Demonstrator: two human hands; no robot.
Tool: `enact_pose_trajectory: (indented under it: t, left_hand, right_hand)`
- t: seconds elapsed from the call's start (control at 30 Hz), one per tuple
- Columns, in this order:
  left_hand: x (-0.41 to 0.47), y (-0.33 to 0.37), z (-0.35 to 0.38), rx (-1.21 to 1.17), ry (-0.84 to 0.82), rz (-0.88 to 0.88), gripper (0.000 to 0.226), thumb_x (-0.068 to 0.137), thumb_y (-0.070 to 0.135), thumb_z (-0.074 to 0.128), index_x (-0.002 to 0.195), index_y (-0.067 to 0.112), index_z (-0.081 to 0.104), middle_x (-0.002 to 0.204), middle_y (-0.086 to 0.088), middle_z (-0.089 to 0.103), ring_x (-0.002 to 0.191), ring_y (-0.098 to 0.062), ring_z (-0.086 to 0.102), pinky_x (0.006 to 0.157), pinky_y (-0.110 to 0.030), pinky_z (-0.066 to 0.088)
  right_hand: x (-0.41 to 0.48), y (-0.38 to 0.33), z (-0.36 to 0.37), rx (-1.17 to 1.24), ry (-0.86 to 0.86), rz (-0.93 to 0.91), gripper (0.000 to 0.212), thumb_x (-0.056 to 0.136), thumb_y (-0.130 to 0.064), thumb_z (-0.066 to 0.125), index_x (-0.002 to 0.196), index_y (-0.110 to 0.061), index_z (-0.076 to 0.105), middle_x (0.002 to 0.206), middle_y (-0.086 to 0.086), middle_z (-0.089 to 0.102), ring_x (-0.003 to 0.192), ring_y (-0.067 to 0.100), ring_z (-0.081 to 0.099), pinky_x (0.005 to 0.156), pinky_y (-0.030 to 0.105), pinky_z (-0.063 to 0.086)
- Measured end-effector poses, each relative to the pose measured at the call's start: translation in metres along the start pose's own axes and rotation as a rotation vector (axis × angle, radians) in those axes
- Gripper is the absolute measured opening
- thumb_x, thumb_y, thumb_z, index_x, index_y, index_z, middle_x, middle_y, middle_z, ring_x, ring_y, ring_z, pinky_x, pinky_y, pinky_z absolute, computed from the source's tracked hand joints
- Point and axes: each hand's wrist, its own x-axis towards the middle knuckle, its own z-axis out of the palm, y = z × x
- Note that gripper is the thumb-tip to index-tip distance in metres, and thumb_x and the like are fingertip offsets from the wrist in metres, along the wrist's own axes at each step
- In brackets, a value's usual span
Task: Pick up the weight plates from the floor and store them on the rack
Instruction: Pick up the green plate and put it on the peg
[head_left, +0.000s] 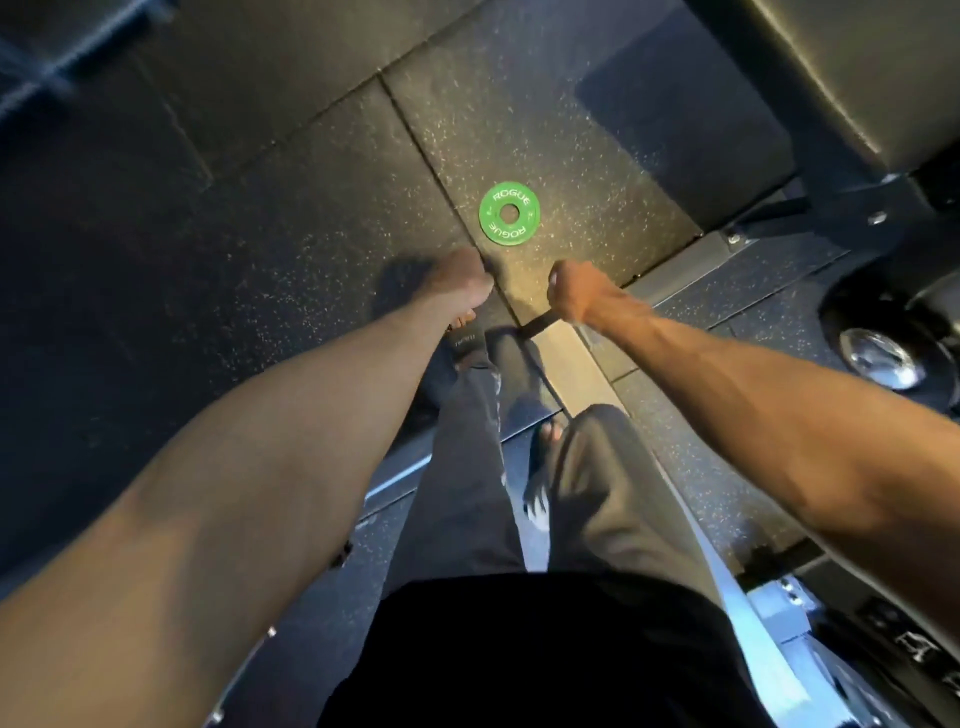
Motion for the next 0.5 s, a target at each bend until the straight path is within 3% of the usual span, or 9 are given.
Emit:
enact_pose_trajectory:
  t: [0.1, 0.27, 0.37, 0.43, 0.5]
  left_hand:
    - [0.061, 0.009, -0.010, -0.023, 0.001, -0.013, 0.027, 0.089, 0.015, 0.049, 0.103, 0.001, 0.068, 0.101, -0.020, 0.071, 0.090, -0.036, 0.070, 0.078, -0.042, 0.059]
    - [0.177, 0.009, 0.018, -0.034, -0.027, -0.080, 0.028, 0.089, 0.012, 0.049, 0.106, 0.000, 0.068, 0.096, -0.019, 0.072, 0.072, -0.032, 0.073, 0.064, -0.037, 0.062]
    - [0.253, 0.002, 0.052, -0.093, -0.031, -0.142, 0.026, 0.091, 0.010, 0.048, 0.106, -0.002, 0.065, 0.096, -0.021, 0.071, 0.071, -0.035, 0.074, 0.065, -0.046, 0.063]
    - [0.306, -0.006, 0.081, -0.145, 0.006, -0.180, 0.027, 0.093, 0.011, 0.048, 0.114, -0.002, 0.059, 0.102, -0.021, 0.069, 0.077, -0.037, 0.073, 0.068, -0.048, 0.063]
    - [0.359, -0.016, 0.113, -0.193, 0.058, -0.225, 0.043, 0.094, 0.015, 0.049, 0.134, 0.004, 0.043, 0.120, -0.019, 0.064, 0.097, -0.037, 0.070, 0.081, -0.048, 0.060]
  right_hand:
    - [0.058, -0.007, -0.010, 0.042, 0.012, 0.018, 0.028, 0.097, -0.011, 0.049, 0.121, -0.004, 0.061, 0.120, 0.016, 0.066, 0.106, 0.034, 0.064, 0.086, 0.040, 0.055]
    - [0.168, 0.006, 0.005, 0.060, 0.038, 0.042, 0.034, 0.097, -0.009, 0.044, 0.127, 0.001, 0.056, 0.128, 0.022, 0.061, 0.115, 0.038, 0.061, 0.077, 0.035, 0.046]
    - [0.238, 0.026, 0.031, 0.059, 0.042, 0.061, 0.035, 0.096, -0.006, 0.043, 0.129, 0.003, 0.051, 0.127, 0.024, 0.060, 0.114, 0.038, 0.061, 0.074, 0.035, 0.045]
    - [0.290, 0.040, 0.056, 0.084, 0.075, 0.068, 0.039, 0.097, -0.007, 0.043, 0.135, 0.002, 0.043, 0.128, 0.023, 0.058, 0.113, 0.037, 0.061, 0.072, 0.034, 0.044]
    - [0.343, 0.055, 0.083, 0.095, 0.077, 0.081, 0.046, 0.100, -0.010, 0.043, 0.143, 0.002, 0.033, 0.134, 0.023, 0.054, 0.118, 0.036, 0.059, 0.078, 0.037, 0.048]
